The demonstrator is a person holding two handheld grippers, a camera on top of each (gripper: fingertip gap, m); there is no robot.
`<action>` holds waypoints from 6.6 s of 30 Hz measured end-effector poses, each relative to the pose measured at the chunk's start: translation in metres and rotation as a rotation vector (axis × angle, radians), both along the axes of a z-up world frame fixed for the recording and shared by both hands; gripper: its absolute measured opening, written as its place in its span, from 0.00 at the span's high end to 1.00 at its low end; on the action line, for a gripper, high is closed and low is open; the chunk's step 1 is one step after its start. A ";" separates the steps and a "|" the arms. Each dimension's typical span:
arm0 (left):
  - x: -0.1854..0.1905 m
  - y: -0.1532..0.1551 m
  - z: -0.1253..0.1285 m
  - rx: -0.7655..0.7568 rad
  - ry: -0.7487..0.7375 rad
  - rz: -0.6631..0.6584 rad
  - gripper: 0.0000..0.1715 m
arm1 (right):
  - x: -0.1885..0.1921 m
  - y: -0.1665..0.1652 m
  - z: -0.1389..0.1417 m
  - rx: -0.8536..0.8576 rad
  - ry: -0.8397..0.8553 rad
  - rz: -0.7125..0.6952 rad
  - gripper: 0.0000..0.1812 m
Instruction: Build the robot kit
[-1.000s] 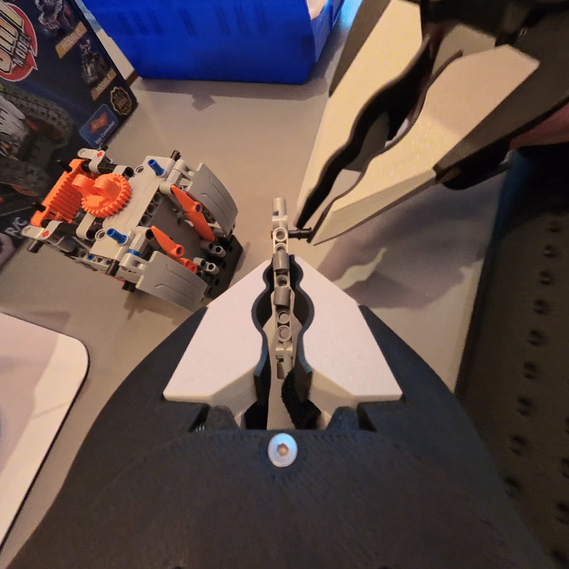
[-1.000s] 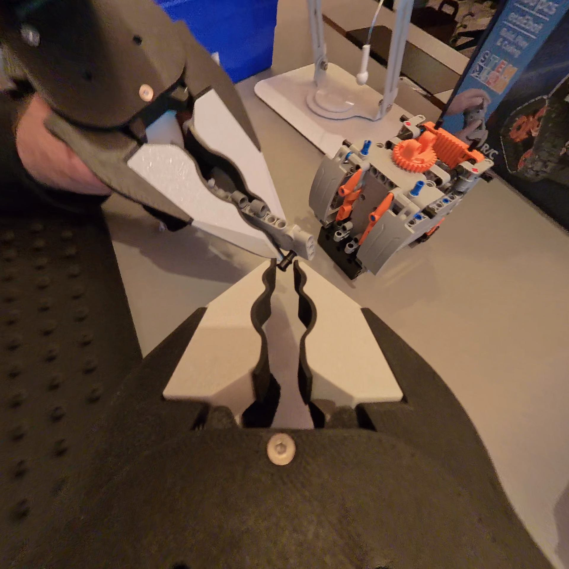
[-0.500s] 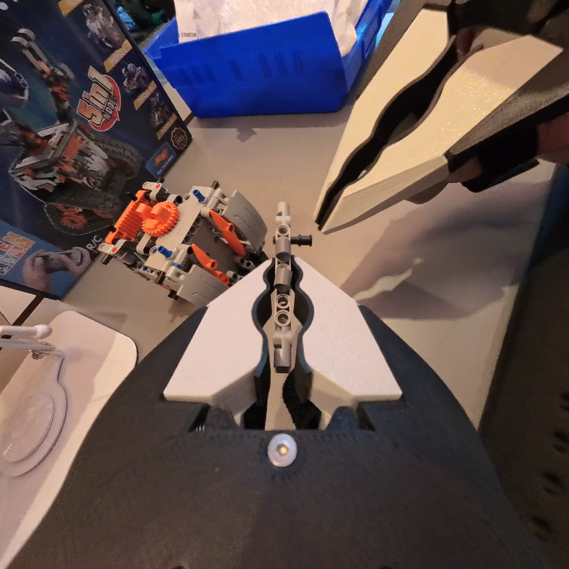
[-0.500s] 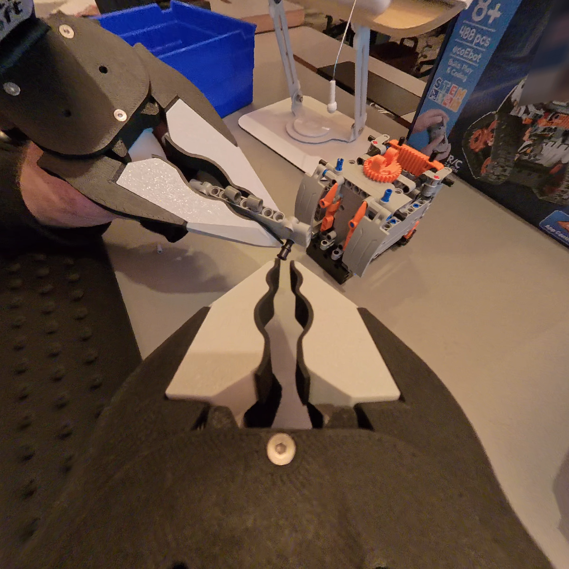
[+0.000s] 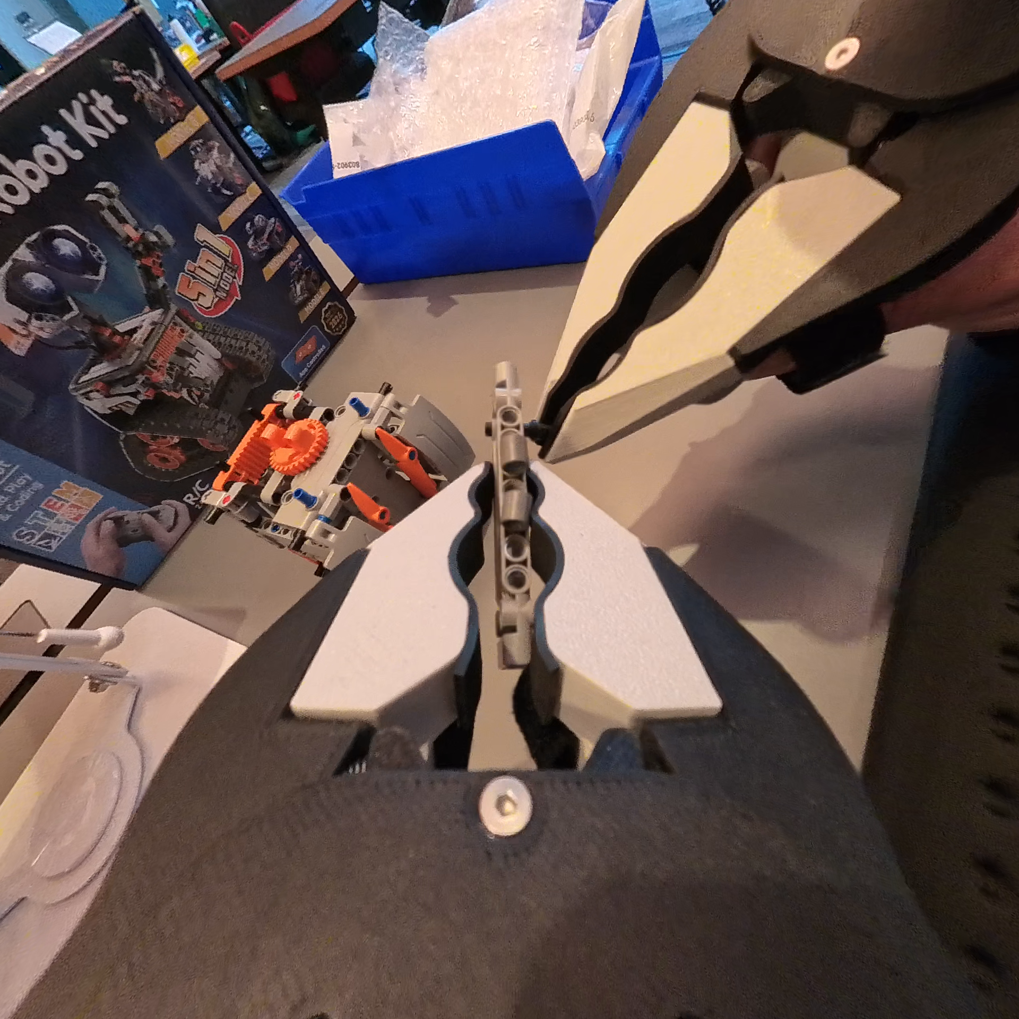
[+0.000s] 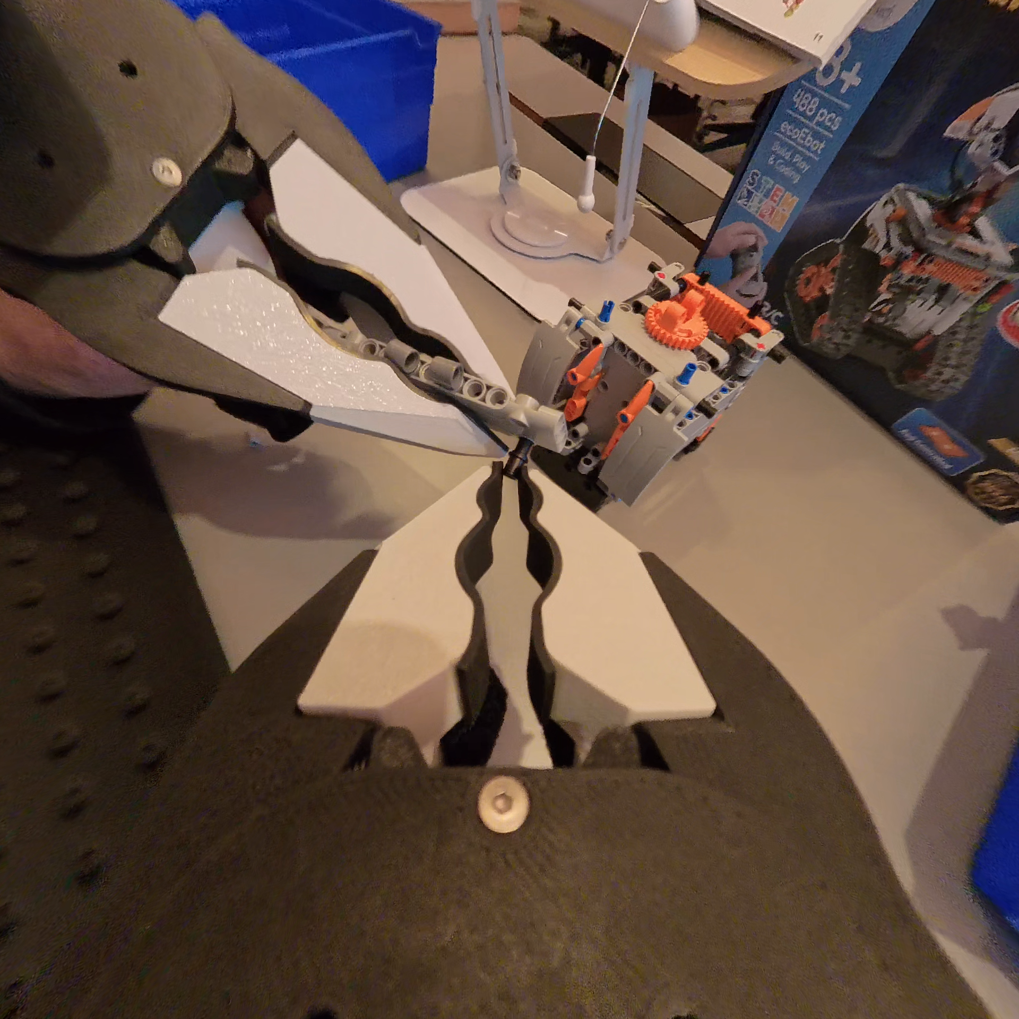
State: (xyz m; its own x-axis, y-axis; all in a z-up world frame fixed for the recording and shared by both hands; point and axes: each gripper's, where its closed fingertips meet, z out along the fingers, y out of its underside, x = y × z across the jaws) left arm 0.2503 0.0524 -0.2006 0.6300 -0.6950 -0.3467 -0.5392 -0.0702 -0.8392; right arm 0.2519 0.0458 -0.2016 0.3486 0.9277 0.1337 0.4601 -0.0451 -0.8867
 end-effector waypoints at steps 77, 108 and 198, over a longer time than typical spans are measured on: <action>-0.034 -0.042 -0.031 -0.273 0.123 -0.292 0.86 | -0.034 -0.047 -0.011 -0.149 -0.098 0.353 0.97; -0.187 -0.094 -0.040 -0.631 0.457 0.158 0.92 | -0.037 -0.027 -0.062 -0.248 -0.227 0.279 0.90; -0.063 -0.133 -0.094 -0.702 0.233 -0.274 0.96 | -0.013 -0.088 -0.055 -0.345 -0.148 0.453 0.91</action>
State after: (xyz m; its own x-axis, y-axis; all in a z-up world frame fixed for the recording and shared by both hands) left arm 0.1872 -0.0806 -0.2949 0.3693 -0.9203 0.1288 -0.7708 -0.3808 -0.5108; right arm 0.2390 -0.0422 -0.2566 -0.0924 0.9783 -0.1857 0.6190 -0.0896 -0.7803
